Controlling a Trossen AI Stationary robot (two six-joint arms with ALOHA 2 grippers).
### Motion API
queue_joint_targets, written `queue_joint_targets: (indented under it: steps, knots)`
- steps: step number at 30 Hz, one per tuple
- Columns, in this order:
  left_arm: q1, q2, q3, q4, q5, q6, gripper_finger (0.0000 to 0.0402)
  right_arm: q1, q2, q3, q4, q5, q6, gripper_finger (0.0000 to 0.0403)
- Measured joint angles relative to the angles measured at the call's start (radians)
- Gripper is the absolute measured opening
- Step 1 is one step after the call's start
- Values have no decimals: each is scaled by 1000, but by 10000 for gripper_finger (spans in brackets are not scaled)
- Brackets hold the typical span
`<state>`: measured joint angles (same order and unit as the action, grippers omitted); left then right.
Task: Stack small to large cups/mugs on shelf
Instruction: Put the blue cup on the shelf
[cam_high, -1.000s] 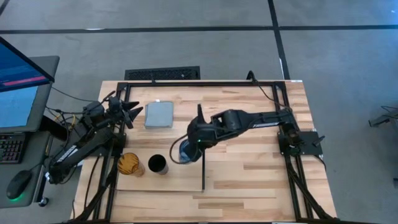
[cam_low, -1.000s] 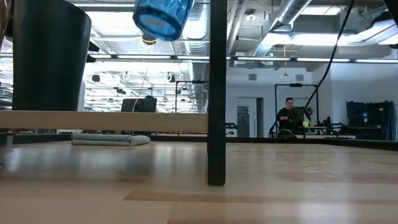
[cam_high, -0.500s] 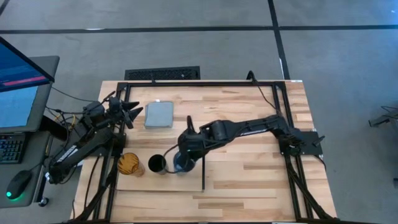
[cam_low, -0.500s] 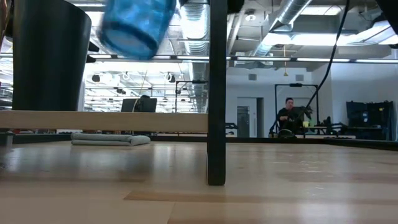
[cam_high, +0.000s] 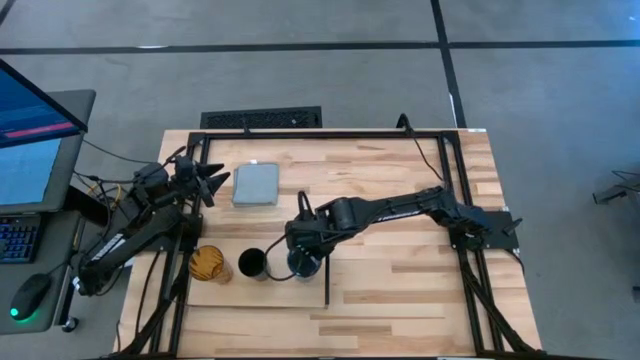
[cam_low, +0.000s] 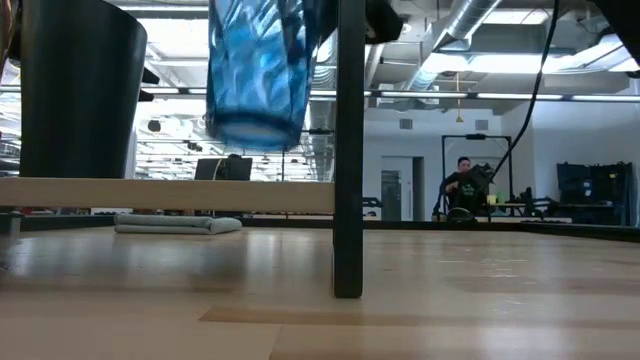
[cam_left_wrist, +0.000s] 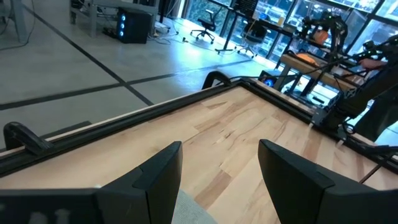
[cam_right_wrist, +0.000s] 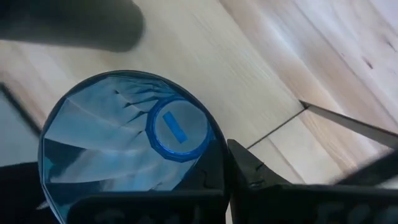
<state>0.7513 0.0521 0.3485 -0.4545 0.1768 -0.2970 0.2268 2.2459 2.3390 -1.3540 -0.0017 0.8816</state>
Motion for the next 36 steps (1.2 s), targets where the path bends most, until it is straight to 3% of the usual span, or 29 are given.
queue_joint_targets:
  steps: [36]
  knots:
    - [0,0,0,0,0,1,203,-20,34,-3,56,-9,-52,9]
